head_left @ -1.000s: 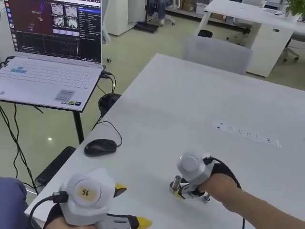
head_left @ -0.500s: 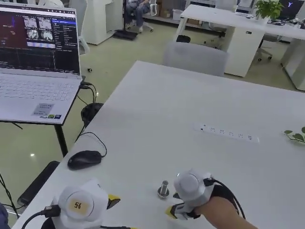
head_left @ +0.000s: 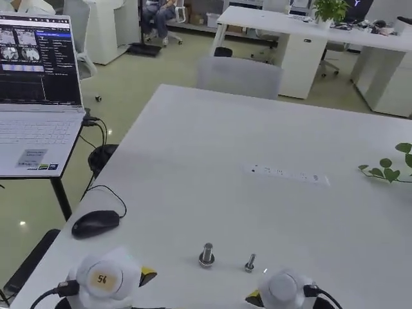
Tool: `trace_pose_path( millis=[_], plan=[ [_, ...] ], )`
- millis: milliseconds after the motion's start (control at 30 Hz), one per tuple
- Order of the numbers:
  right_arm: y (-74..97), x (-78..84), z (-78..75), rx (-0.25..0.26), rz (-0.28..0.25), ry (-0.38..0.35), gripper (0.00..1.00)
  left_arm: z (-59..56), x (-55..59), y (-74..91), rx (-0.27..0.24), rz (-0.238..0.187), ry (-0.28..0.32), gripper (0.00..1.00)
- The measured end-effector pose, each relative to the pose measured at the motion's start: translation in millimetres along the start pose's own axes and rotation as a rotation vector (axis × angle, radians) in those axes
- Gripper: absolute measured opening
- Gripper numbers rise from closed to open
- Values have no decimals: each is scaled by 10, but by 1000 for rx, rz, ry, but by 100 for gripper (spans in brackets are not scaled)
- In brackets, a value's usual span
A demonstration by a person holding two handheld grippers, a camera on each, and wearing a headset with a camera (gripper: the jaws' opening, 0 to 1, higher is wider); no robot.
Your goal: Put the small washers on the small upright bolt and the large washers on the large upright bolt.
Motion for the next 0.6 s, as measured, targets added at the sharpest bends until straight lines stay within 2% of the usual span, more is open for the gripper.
trace_pose_path(
  millis=[167,267,467,600],
  plan=[
    [150,208,-123,39,-33,-55,42,23,-23,-47,9,7,-7,61],
    [236,272,-212,60,-56,-90,43,32,-32,-71,17,15,-22,61],
    [378,295,-363,98,-112,-128,48,63,-15,-103,20,23,-30,61],
    [426,316,-386,98,-129,-150,52,64,-17,-116,22,19,-30,61]
  ],
)
Point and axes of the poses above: the centre of the closed fingertips' face, and the gripper's own axes: y roughly backward along the fingers, z roughly to its left, x roughly out of its underside, the point moved 5 cm from there along y, roughly backward along the fingers, and after that the axes turned 7 degrees about x, right-handed, at the moved point
